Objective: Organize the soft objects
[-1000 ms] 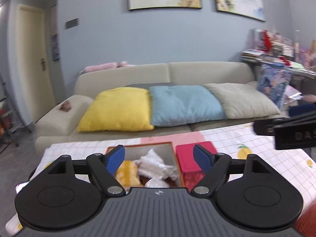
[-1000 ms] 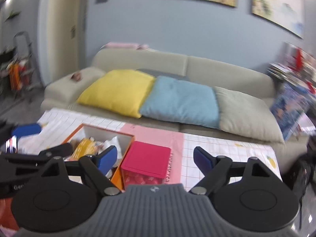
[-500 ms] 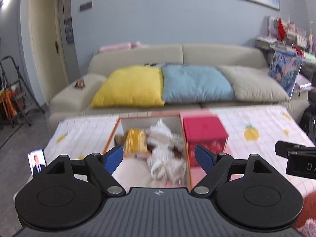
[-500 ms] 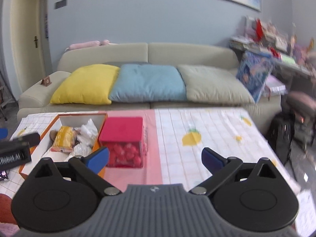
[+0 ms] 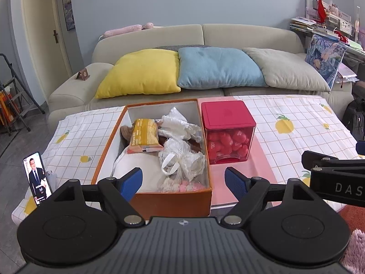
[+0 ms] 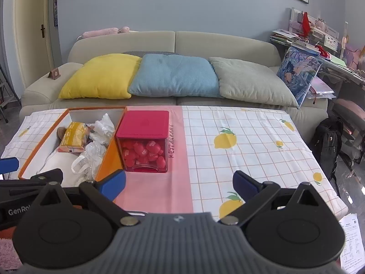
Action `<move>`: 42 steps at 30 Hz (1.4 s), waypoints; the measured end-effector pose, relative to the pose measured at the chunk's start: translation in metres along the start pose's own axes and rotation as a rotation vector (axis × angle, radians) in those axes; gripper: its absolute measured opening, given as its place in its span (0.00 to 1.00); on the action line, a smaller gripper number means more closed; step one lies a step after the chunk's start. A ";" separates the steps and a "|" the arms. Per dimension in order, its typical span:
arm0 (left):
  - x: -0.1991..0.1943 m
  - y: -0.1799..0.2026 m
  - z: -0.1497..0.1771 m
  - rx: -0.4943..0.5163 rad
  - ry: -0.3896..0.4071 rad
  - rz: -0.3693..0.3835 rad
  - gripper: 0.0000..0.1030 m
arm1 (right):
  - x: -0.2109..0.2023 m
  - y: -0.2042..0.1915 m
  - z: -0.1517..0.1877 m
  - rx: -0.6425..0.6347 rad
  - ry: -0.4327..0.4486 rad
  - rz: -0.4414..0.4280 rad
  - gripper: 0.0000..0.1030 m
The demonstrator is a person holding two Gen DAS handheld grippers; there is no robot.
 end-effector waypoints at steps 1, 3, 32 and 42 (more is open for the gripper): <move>0.000 0.001 0.000 0.001 0.000 0.001 0.93 | 0.001 0.001 0.000 0.005 -0.002 0.002 0.95; 0.000 0.001 0.000 0.002 -0.001 0.000 0.93 | 0.002 0.003 -0.001 0.014 -0.005 0.006 0.95; -0.002 0.007 -0.001 0.006 0.012 0.069 0.92 | -0.004 0.003 -0.002 0.012 0.031 -0.016 0.95; -0.003 0.012 0.000 0.018 0.017 0.083 0.92 | -0.003 0.010 -0.002 0.039 0.032 -0.001 0.95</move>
Point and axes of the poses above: each gripper's, at about its wrist camera, not at the fingertips, and x roughly the way its jaws point, y to its right, z to its underside, the point moved 6 cm from there along x, roughly the way its jaws point, and after that the axes turned 10 degrees about -z, right-handed, at the moved point
